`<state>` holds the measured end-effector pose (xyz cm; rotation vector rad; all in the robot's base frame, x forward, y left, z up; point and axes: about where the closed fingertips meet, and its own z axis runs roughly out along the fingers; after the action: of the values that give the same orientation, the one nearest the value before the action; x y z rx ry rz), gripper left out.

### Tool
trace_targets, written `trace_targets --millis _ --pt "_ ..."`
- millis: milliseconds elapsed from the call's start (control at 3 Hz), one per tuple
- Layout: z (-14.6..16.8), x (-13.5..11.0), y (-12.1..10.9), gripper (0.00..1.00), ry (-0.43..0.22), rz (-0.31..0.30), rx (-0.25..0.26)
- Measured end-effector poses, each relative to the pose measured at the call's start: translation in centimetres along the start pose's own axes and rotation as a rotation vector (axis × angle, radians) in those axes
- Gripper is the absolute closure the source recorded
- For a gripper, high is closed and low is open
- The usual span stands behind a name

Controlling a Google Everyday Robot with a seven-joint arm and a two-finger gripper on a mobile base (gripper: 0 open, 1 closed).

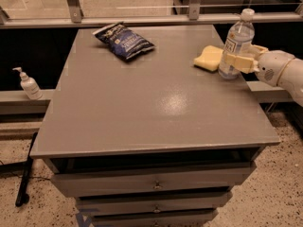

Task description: Move blue plastic bottle near sponge

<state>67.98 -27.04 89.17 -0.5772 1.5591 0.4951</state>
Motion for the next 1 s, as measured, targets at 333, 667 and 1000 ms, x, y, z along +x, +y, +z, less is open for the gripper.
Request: trace_targets --millis 333,667,1000 --pt "0.22 0.25 0.04 0.60 0.006 0.003 -0.010" --pt "0.21 0.08 0.03 0.36 0.006 0.003 -0.010" --pt "0.22 0.08 0.04 0.12 0.006 0.003 -0.010"
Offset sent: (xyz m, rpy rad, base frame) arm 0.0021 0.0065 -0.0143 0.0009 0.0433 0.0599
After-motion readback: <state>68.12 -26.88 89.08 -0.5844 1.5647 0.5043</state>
